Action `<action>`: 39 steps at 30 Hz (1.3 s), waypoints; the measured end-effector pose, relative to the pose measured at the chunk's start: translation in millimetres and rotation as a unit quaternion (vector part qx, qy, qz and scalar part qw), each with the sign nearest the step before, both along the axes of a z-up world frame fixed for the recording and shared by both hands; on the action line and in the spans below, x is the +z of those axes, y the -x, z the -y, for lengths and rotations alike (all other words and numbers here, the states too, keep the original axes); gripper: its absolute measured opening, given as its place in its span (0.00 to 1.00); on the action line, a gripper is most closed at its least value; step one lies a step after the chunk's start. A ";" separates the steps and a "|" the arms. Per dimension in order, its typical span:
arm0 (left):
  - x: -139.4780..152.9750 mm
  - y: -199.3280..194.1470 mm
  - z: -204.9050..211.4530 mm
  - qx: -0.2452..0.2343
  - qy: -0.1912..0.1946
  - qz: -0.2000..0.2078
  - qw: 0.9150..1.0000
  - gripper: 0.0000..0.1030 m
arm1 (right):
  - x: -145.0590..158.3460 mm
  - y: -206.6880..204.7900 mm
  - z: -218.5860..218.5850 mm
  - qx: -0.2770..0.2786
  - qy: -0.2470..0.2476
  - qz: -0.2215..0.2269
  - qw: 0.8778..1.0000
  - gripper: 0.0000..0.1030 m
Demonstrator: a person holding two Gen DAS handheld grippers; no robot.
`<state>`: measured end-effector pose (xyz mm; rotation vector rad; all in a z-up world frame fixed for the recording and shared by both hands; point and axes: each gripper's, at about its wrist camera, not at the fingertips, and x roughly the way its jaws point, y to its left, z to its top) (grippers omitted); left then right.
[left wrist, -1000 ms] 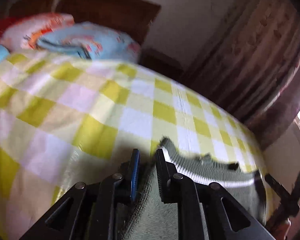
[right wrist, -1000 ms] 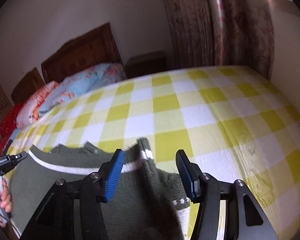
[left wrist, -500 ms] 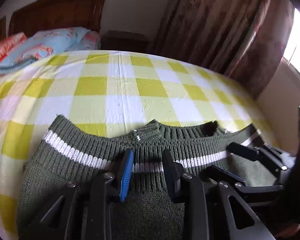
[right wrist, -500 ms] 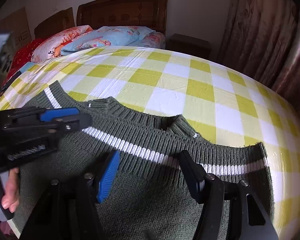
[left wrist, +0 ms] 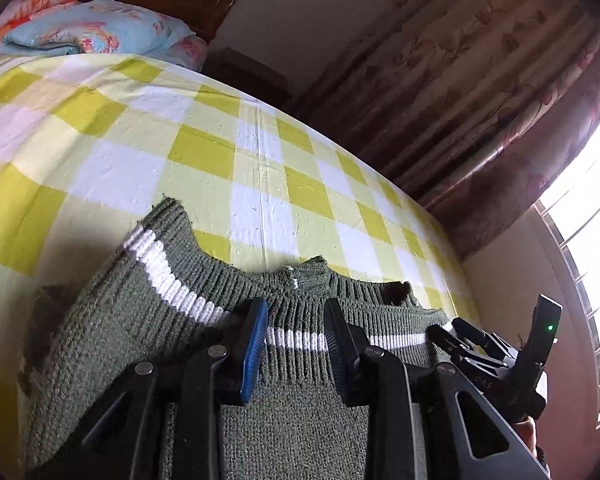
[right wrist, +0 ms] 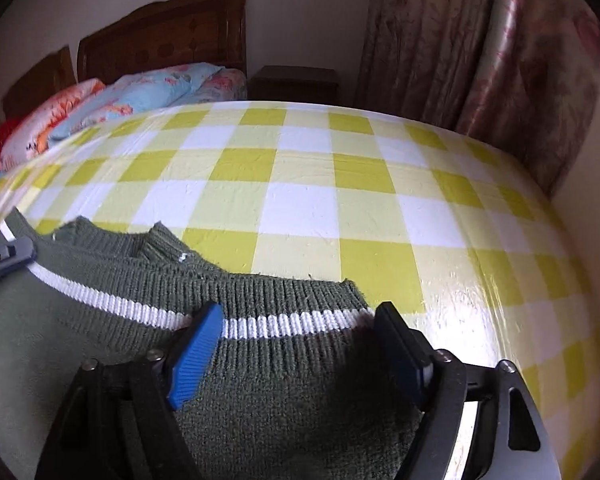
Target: Fold small clothes
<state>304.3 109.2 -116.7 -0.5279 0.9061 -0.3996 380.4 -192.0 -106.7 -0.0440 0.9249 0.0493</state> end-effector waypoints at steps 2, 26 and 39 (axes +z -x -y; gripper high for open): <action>-0.9 0.0 -1.5 -0.001 0.005 0.000 1.000 0.28 | -0.7 0.6 8.7 -0.004 -0.027 -0.004 1.000 1.00; -11.0 -5.4 -69.0 0.111 0.086 -0.004 0.990 0.04 | -8.3 -1.7 18.8 -0.016 -0.074 -0.022 0.997 1.00; 39.5 33.6 37.4 0.022 -0.146 0.045 0.988 0.39 | 46.7 56.9 -70.9 0.092 -0.024 0.051 0.994 1.00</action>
